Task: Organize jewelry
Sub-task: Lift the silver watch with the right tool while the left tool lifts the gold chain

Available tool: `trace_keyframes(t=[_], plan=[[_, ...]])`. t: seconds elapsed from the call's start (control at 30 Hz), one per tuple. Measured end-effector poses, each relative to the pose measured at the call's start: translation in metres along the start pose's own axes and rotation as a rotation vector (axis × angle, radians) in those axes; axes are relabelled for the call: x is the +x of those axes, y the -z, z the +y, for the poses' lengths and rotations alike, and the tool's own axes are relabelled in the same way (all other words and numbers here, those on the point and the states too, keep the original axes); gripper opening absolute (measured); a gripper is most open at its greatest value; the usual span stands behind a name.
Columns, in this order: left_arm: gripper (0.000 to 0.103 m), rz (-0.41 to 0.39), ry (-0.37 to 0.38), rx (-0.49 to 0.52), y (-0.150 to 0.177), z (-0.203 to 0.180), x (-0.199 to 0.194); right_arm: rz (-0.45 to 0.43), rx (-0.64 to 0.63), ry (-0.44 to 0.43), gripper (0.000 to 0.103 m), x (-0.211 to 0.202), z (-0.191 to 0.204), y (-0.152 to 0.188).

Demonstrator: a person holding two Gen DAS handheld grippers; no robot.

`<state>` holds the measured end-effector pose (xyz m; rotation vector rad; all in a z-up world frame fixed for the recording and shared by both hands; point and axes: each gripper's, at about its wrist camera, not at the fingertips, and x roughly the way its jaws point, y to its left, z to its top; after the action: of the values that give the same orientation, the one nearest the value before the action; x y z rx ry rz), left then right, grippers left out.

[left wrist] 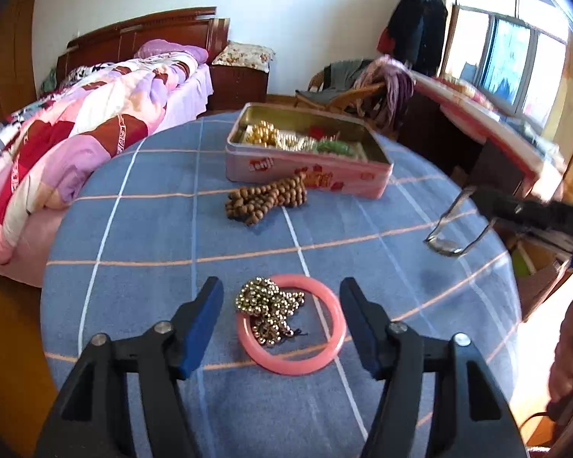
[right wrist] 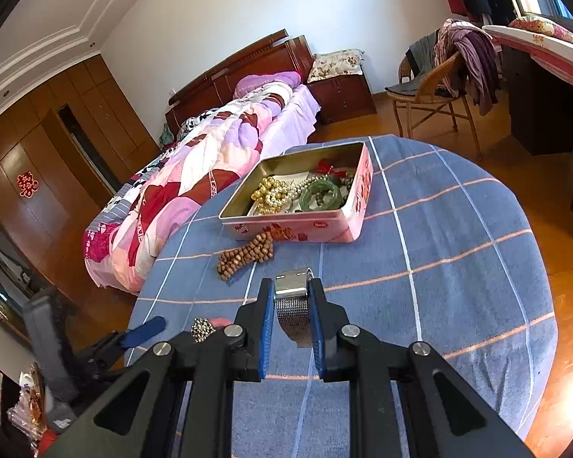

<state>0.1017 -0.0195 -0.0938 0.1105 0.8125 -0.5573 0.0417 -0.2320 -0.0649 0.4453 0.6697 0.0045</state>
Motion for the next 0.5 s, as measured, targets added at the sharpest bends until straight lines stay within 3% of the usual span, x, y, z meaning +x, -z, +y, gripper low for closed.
trace_keyframes(t=[0.07, 0.17, 0.3, 0.5], plan=[[0.033, 0.043, -0.02, 0.003, 0.001, -0.002, 0.013, 0.002, 0.0, -0.001, 0.017, 0.0, 0.0, 0.0], [0.012, 0.047, -0.049, 0.001, 0.003, -0.001, 0.022, -0.002, -0.008, -0.001, 0.017, -0.001, 0.002, 0.0], [0.005, 0.038, -0.03, -0.012, 0.004, 0.003, 0.016, -0.009, -0.007, -0.003, 0.017, -0.003, 0.003, -0.001], [0.005, -0.084, 0.051, -0.084, -0.01, 0.012, -0.019, -0.026, 0.004, -0.005, 0.017, -0.007, 0.002, -0.002]])
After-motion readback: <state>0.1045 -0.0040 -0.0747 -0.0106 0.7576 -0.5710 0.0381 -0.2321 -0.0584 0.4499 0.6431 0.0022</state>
